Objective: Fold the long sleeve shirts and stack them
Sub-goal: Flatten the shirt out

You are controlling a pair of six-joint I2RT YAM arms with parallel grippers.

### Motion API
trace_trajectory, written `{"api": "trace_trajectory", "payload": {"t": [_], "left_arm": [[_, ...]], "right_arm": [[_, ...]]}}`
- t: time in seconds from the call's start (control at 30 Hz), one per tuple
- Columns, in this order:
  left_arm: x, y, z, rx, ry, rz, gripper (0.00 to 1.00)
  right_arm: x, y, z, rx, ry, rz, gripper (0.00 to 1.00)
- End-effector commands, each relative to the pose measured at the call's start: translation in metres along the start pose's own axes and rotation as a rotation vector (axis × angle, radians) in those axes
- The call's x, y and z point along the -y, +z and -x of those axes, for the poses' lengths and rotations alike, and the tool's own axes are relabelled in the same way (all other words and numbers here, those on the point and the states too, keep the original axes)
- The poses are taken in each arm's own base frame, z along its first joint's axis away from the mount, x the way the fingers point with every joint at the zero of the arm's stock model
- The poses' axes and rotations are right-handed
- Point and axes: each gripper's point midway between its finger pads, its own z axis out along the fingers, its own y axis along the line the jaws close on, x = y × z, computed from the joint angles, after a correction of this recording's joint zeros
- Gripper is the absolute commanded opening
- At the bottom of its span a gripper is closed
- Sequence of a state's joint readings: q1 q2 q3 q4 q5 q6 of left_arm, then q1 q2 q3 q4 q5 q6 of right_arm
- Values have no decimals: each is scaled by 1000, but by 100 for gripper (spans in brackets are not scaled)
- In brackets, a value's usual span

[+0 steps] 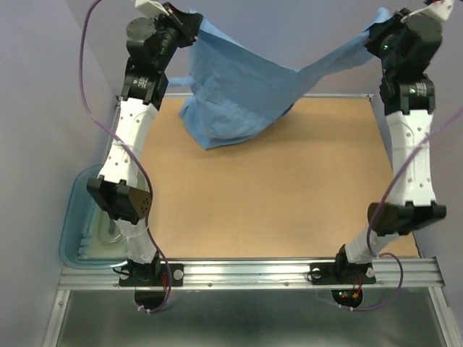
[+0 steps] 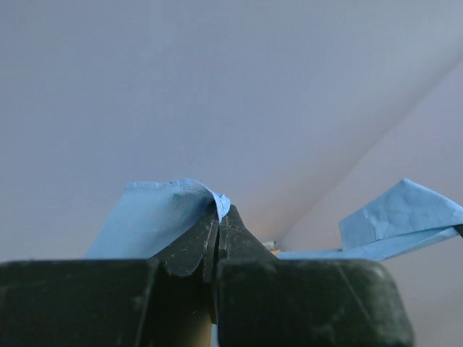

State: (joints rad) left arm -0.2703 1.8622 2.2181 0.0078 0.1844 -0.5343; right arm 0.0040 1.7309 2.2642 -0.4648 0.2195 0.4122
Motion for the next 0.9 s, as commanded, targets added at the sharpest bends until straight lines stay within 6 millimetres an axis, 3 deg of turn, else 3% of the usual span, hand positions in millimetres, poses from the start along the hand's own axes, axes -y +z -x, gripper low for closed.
{"api": "trace_trajectory", "payload": {"t": [0.0,0.07,0.1,0.13,0.17,0.2,0.23,0.27,0.3,0.33,0.37,0.4,0.43,0.47,0.5,0.53,0.57,0.6,0.63,0.77,0.8,0.83,0.87], "left_arm": [[101,-71,108,259,134,-302,0],[109,-97,114,265,127,-296,0],[84,-92,80,185,99,-243,0],[76,-99,69,165,75,-214,0],[83,-125,75,184,63,-210,0],[47,-126,27,89,22,-129,0],[35,-136,13,71,-19,-85,0],[36,-161,14,85,-43,-68,0],[1,-171,-41,-24,-88,22,0],[-8,-183,-60,-63,-107,45,0],[-7,-206,-67,-73,-128,53,0],[-31,-224,-121,-197,-194,119,2],[-29,-244,-128,-210,-209,117,4],[-47,-267,-174,-320,-273,192,6],[-39,-271,-164,-291,-279,170,6],[-47,-297,-189,-359,-294,204,9],[-53,-309,-198,-384,-299,237,9],[-66,-330,-217,-448,-309,315,10],[-66,-344,-207,-408,-298,332,11],[-70,-386,-190,-325,-322,428,20],[-72,-395,-188,-322,-326,451,31],[-69,-402,-180,-281,-335,447,35],[-68,-406,-178,-273,-340,446,40]], "right_arm": [[-29,-79,95,285,59,155,1],[-25,-97,94,284,49,161,1],[-26,-124,107,312,56,181,1],[-14,-119,75,244,45,160,0],[-10,-125,64,222,47,160,0],[-6,-150,66,231,58,174,0],[-1,-156,51,201,73,178,1],[16,-153,6,109,66,152,1],[22,-159,-12,75,75,153,1],[21,-186,-14,77,119,196,1],[29,-191,-38,27,128,195,1],[48,-193,-90,-87,130,158,1],[54,-212,-99,-98,188,159,1],[70,-218,-145,-207,203,126,2],[79,-227,-161,-239,221,104,3],[77,-238,-177,-300,267,126,3],[79,-253,-180,-304,286,137,3],[91,-266,-205,-380,293,98,3],[95,-276,-211,-400,308,83,3],[117,-327,-202,-362,309,22,13],[125,-339,-201,-350,302,-1,18],[123,-346,-194,-340,289,14,22],[123,-350,-194,-344,275,21,35]]}}
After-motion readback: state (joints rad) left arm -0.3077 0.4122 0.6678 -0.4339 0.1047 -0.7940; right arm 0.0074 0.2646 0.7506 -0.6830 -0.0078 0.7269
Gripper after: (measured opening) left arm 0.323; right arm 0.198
